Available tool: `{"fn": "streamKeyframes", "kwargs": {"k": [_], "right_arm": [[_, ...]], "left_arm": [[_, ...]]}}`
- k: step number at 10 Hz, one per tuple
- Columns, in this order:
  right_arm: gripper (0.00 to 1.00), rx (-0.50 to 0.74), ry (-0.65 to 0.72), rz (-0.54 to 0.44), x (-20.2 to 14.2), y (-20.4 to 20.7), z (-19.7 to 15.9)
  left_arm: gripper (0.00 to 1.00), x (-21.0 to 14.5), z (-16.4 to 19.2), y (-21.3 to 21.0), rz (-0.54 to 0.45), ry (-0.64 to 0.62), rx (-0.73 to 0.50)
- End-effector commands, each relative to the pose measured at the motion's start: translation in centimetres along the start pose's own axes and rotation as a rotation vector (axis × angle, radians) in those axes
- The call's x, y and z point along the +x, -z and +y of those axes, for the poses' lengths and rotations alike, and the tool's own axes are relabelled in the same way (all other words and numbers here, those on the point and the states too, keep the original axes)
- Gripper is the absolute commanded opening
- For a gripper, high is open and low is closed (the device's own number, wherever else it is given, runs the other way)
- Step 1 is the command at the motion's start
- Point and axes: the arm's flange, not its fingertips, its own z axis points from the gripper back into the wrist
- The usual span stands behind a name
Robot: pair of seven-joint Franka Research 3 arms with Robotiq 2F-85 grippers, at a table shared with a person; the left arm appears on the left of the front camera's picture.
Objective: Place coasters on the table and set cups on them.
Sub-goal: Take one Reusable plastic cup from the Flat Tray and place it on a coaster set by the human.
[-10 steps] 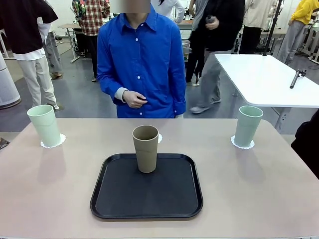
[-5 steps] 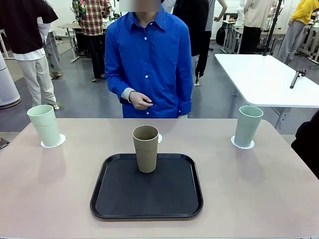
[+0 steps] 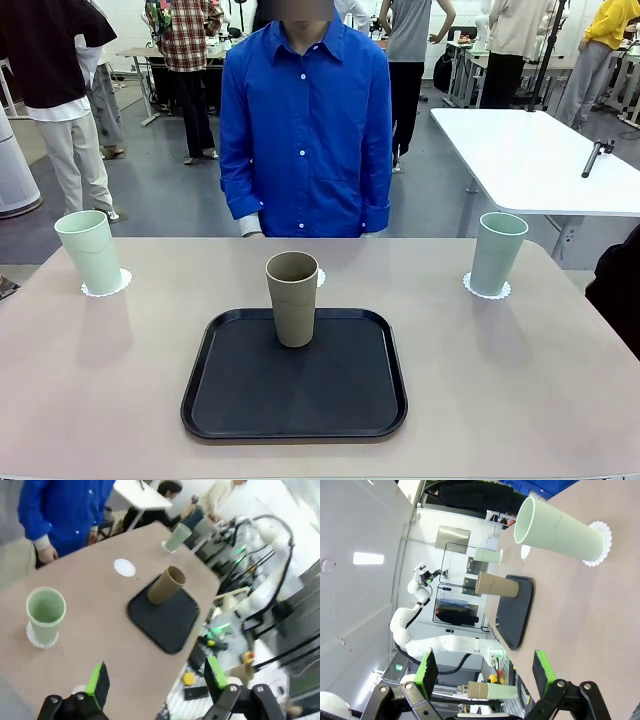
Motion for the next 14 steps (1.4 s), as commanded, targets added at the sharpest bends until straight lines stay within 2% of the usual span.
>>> {"fn": "streamKeyframes", "kwargs": {"k": [1,5,8,9,11,12,14], "right_arm": [[1.0,0.004,0.004,0.001,-0.1,-0.1,0.1],[1.0,0.004,0.004,0.001,-0.1,-0.1,0.1],[1.0,0.004,0.004,0.001,-0.1,-0.1,0.1],[1.0,0.004,0.004,0.001,-0.1,-0.1,0.1],[1.0,0.004,0.004,0.001,-0.1,-0.1,0.1],[1.0,0.004,0.004,0.001,-0.1,-0.1,0.1],[1.0,0.004,0.004,0.001,-0.1,-0.1,0.1]], "left_arm": [[1.0,0.2,-1.9,7.0,0.076,0.138,0.201],[1.0,2.1,-8.0,17.9,0.226,0.39,0.345],[1.0,3.7,-8.9,23.8,0.397,0.455,0.369],[1.0,4.2,-8.4,25.0,0.44,0.456,0.358],[1.0,4.2,-7.1,25.7,0.456,0.407,0.323],[1.0,3.2,-8.9,25.9,0.432,0.468,0.343],[1.0,3.2,-8.9,25.9,0.432,0.468,0.343]]}}
